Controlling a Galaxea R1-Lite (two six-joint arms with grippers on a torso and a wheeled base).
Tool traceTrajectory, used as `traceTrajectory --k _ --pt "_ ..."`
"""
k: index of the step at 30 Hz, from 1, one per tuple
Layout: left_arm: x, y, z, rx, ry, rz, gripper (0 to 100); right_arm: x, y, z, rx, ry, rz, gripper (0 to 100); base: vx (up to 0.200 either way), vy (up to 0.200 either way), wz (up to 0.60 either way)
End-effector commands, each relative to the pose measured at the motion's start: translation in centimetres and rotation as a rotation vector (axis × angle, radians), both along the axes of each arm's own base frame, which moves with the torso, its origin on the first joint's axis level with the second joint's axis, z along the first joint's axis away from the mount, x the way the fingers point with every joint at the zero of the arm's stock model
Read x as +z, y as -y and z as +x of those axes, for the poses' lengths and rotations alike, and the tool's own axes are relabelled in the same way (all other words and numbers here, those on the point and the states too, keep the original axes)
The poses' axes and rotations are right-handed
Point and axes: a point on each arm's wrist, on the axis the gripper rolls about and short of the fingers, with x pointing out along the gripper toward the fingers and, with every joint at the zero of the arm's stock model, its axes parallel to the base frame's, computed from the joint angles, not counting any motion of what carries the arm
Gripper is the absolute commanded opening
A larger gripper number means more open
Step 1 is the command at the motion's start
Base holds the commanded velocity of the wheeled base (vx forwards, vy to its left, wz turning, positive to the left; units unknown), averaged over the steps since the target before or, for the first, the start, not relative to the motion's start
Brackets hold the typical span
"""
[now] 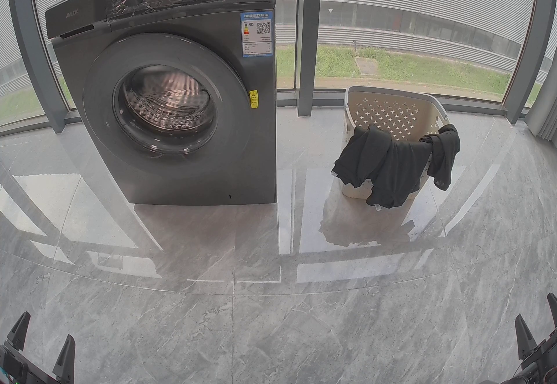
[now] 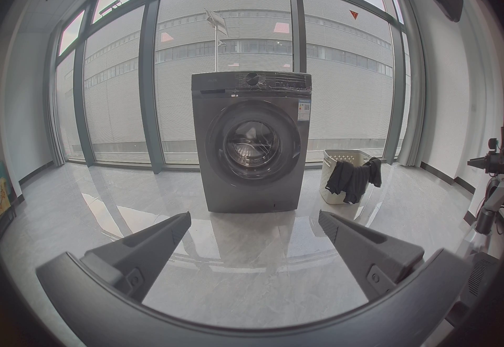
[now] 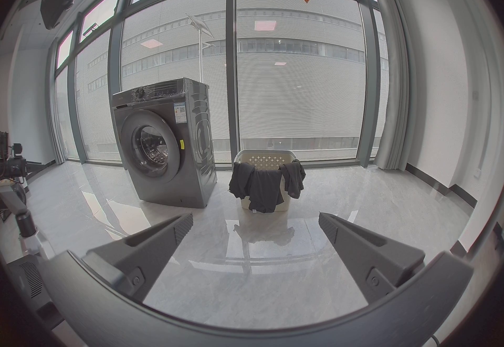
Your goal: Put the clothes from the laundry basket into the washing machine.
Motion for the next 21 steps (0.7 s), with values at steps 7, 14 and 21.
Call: traceTrajectory --k 7,14,21 --pt "-0.49 0.0 -0.02 0.002 0.001 -0.002 100 -0.52 0.0 0.01 0.001 -0.001 -0.001 100 0.2 0.0 0.0" --pt "-0.49 -0.01 -0.02 0.004 0.001 -0.004 100 -0.52 0.0 0.01 0.001 -0.001 -0.001 100 0.2 0.0 0.0" --pt "-0.49 0.0 -0.02 0.002 0.001 -0.002 100 -0.52 0.0 0.01 0.001 -0.001 -0.001 100 0.2 0.0 0.0"
